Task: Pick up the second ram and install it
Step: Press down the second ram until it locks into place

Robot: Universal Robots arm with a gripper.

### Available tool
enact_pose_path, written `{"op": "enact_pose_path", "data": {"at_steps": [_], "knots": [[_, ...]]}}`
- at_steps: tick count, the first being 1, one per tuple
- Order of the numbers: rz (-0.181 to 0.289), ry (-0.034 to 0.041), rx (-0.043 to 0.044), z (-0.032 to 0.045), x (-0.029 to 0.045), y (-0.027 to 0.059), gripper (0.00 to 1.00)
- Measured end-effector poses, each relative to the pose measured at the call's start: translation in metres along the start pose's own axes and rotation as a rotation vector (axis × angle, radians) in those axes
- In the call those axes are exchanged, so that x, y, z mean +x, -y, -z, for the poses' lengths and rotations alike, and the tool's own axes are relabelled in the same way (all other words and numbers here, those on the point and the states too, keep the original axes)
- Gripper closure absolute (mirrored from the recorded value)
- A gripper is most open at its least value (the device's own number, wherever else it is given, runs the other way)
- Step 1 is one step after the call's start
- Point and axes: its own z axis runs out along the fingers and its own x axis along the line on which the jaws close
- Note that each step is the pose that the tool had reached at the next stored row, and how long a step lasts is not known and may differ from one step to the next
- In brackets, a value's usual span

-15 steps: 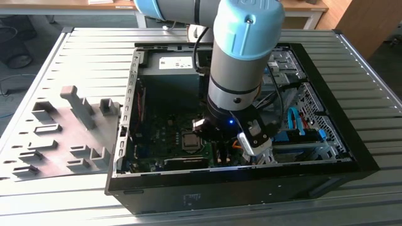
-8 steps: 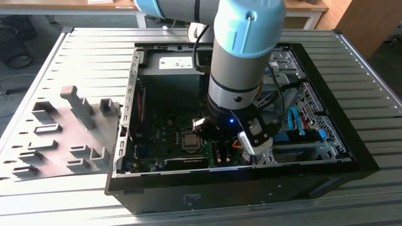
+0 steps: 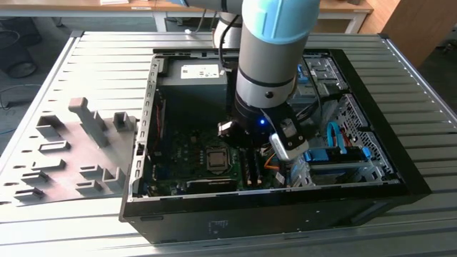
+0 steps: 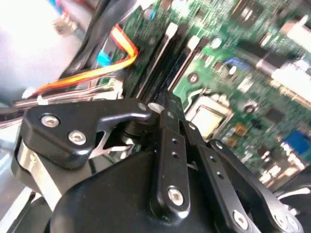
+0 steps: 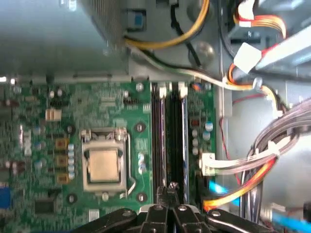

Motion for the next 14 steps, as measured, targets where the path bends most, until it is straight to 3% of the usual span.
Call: {"op": "enact_pose_path", "data": {"at_steps": [5, 8, 11, 14], "knots": [[0.0, 0.0, 0.0007, -0.0016, 0.0008, -0.0213, 0.89], [0.0, 0.0002, 0.0053, -0.0013, 0.0007, -0.0238, 0.89], [0.0, 0.0003, 0.0073, 0.0053, 0.0008, -0.024, 0.89], [0.0, 0.0003, 0.0074, 0.0188, 0.0008, -0.0241, 0.89]]}}
